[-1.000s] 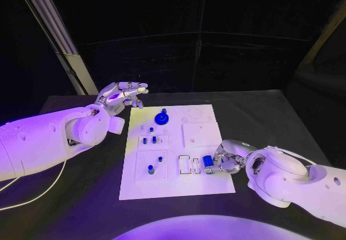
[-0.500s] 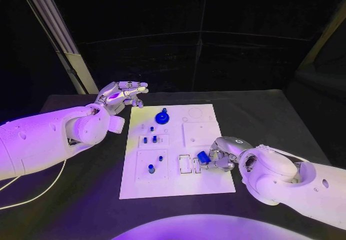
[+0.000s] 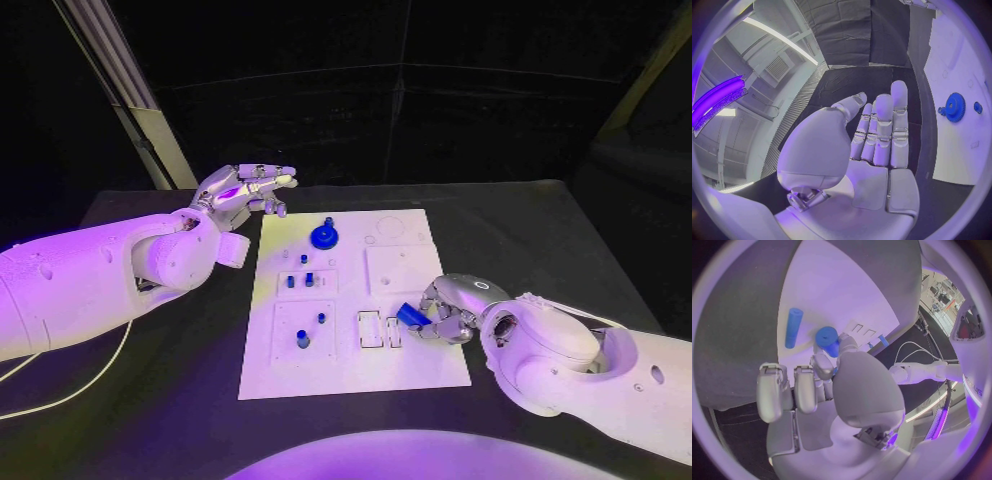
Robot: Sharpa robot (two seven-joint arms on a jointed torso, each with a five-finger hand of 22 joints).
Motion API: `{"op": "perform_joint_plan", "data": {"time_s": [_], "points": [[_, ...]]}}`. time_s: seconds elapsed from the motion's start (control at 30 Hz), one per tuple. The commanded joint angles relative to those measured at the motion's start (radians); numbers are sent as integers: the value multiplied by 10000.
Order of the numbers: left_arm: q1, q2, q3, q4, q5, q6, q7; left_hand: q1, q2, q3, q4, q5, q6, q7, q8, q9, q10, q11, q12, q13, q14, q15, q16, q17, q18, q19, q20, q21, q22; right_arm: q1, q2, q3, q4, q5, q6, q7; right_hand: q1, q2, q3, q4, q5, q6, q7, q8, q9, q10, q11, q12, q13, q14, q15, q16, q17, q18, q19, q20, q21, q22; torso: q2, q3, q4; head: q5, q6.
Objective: Assemble the parts on the task board
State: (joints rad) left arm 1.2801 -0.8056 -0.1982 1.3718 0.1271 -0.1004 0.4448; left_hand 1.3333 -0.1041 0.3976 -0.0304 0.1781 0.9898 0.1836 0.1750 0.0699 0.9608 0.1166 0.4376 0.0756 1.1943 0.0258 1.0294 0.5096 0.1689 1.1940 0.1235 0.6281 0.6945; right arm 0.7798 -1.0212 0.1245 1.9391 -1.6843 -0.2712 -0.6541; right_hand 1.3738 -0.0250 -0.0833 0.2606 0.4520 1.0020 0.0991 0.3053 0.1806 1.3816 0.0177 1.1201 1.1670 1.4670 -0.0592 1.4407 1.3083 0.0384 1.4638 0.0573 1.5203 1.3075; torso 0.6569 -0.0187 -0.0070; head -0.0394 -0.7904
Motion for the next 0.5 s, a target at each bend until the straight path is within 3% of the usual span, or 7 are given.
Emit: {"op": "perform_joint_plan", "data": {"time_s": [0.03,0.17,0.3,0.5], "points": [[13,-6,1,11,23,133,-5,17,107,-15,-59,14,-37,33,44,-10,-78,-15,37,-11,-57,5,-20,-10,141,-50,3,-43,-11,-36,-64,-37,160,1628,-1175,79,-402,-114,132,168,537,290,-171,113,239,244,-177,94,96,606,-51,92,256,-177,531,-82,74,1876,-2,-4,-4,-30,5],[11,0,-8,8,23,140,-6,17,107,-15,-59,14,-37,33,44,-10,-78,-15,37,-11,-57,5,-20,-10,141,-50,3,-43,-11,-35,-127,-34,305,2162,-1890,369,-596,-200,81,270,1249,364,-205,139,325,297,-196,118,180,615,-80,122,315,-193,576,-109,110,1939,-6,-11,12,-58,23],[9,5,-19,8,23,147,-7,24,112,-11,-66,16,-38,32,46,-11,-79,-16,41,-13,-59,4,-19,-14,141,-50,2,-45,-13,-34,-161,-32,388,2502,-2247,560,-656,-191,67,277,1357,394,-218,150,356,317,-209,127,209,620,-87,138,346,-204,606,-116,134,1981,2,-11,20,-43,33],[8,6,-34,14,23,152,-9,31,116,-8,-71,18,-39,30,48,-11,-81,-18,44,-14,-61,3,-17,-17,142,-50,2,-47,-15,-34,-78,-31,410,2855,-2223,701,-705,-176,59,284,1422,410,-225,154,378,320,-214,104,207,617,-92,132,338,-208,617,-121,143,1996,3,-17,12,-10,23]]}}
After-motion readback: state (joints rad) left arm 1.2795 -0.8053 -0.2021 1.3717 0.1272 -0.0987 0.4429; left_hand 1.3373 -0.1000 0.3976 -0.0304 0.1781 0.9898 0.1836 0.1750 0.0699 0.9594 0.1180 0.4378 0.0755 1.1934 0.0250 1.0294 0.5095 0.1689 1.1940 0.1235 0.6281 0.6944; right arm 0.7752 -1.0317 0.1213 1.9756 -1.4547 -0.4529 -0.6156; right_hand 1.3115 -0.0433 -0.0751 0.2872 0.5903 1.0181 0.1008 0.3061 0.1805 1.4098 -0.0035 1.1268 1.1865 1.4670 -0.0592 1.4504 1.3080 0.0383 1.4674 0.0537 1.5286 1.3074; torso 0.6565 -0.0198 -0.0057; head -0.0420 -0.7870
